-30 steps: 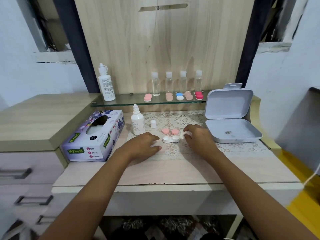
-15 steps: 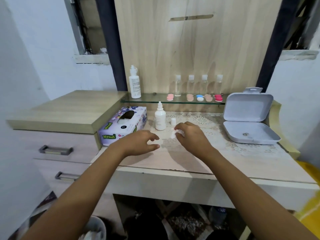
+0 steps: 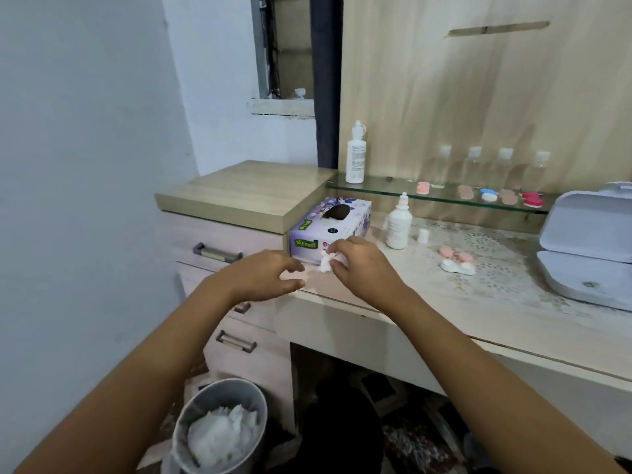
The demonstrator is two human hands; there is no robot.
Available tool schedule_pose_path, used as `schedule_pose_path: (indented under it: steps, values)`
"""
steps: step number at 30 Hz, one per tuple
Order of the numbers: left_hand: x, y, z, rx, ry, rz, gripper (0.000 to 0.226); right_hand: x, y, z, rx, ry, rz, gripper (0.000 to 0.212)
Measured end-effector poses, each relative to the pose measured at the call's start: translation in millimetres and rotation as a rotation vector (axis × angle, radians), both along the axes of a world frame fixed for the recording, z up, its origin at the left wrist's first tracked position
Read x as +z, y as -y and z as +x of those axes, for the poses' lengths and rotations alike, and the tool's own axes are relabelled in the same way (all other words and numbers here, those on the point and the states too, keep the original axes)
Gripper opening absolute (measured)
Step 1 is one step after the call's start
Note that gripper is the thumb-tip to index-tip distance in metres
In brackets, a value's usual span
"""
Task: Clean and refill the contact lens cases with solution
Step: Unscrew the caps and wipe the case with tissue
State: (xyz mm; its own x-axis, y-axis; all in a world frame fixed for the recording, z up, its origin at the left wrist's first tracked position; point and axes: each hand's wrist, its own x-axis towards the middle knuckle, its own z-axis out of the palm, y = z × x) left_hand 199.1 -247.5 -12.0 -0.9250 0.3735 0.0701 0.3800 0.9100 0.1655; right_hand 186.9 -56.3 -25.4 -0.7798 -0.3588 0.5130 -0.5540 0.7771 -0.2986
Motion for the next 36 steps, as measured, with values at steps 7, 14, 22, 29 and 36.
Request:
schedule_pose_path:
  steps: [7,14,22,29,36]
  values:
    - [-22,63,19,0.109,0.018,0.004,0.043,-14,71,1,0.139,0.067,0.006,0.024]
    - [-52,120,28,0.213,0.054,0.015,0.042,-37,135,-4,0.255,0.146,0.047,0.025]
    - [-115,167,35,0.325,0.14,0.039,0.04,-86,187,-12,0.348,0.255,0.148,0.025]
    - [-183,186,29,0.362,0.218,0.03,0.046,-146,212,-29,0.368,0.397,0.235,0.026]
    - [-244,196,27,0.396,0.307,0.017,0.048,-202,226,-41,0.359,0.541,0.336,0.025]
